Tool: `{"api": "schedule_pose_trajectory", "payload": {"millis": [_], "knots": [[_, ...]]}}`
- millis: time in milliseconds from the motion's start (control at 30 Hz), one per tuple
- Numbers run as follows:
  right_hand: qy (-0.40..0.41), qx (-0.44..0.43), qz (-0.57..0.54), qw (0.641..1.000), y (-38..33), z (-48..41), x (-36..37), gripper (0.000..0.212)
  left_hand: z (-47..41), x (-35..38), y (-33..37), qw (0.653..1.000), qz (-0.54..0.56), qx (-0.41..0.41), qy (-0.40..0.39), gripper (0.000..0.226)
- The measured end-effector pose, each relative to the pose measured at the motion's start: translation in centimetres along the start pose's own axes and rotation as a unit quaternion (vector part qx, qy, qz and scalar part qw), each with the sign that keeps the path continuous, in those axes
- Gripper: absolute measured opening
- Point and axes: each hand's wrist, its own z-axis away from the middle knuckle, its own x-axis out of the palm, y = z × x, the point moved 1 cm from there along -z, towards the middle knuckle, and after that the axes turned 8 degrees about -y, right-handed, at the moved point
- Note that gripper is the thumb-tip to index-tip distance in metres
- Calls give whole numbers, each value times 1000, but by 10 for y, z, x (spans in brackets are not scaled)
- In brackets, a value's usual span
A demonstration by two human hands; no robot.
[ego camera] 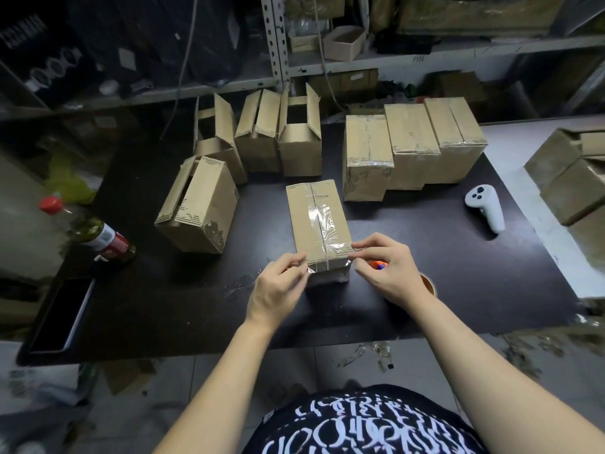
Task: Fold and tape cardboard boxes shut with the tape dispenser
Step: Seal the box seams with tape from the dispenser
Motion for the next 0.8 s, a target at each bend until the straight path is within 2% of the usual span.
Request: {"api": "schedule_pose_trajectory", "payload": {"millis": [100,433,567,733,800], "knots": [[0,-15,9,1000,4,-2,0,5,2,0,6,1000,14,-4,7,16],[-11,-31,12,999,9,-14,1,15,-15,0,4,999,20,-36,-10,20],[-11,-5,-10,1000,10,-14,1,15,-16,-2,4,999,34,-36,-6,21],[-18,11,-6,1000,7,-13,-5,16,-16,-2,12,999,48,-6,2,33],[2,40,-5,999,8,-14,-7,21,-14,0,15,996,80,-26,-8,30]]}}
